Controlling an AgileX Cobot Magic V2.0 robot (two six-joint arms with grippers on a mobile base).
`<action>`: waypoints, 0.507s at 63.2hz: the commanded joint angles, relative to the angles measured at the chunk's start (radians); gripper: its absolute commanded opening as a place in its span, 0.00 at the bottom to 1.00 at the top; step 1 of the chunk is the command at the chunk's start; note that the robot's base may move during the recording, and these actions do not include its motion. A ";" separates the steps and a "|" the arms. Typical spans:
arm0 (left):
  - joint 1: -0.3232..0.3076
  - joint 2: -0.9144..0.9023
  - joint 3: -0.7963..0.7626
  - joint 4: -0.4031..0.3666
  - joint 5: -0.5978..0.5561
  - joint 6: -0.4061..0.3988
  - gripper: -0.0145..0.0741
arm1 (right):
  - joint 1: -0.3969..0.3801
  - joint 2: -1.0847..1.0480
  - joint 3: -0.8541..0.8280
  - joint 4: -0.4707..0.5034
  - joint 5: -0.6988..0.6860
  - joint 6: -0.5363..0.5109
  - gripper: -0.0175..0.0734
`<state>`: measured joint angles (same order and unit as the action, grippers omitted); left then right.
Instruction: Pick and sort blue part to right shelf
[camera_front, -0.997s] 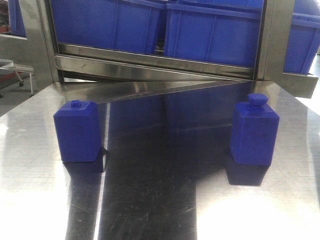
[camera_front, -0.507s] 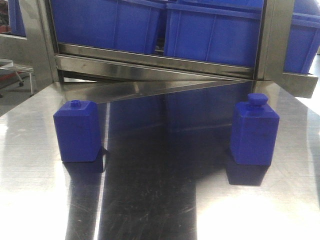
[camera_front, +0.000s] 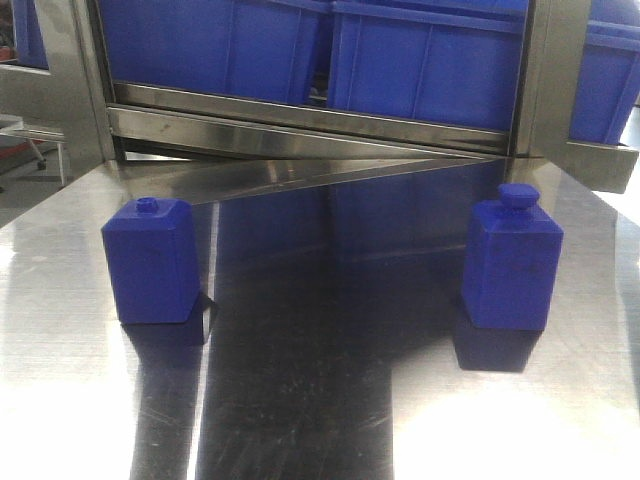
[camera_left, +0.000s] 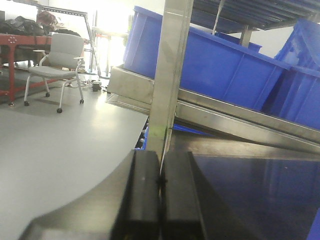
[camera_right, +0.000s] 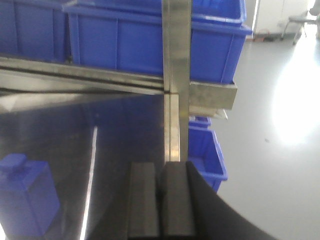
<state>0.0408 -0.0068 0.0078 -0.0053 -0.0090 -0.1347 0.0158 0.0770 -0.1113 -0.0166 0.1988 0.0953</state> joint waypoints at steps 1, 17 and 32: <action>0.002 -0.020 0.024 -0.006 -0.083 -0.001 0.32 | 0.000 0.077 -0.082 -0.001 -0.031 -0.005 0.25; 0.002 -0.020 0.024 -0.006 -0.083 -0.001 0.32 | 0.001 0.278 -0.193 -0.008 -0.027 0.000 0.25; 0.002 -0.020 0.024 -0.006 -0.083 -0.001 0.32 | 0.019 0.488 -0.326 -0.100 0.029 0.159 0.25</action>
<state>0.0408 -0.0068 0.0078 -0.0053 -0.0090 -0.1347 0.0225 0.4911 -0.3620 -0.0559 0.2703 0.1820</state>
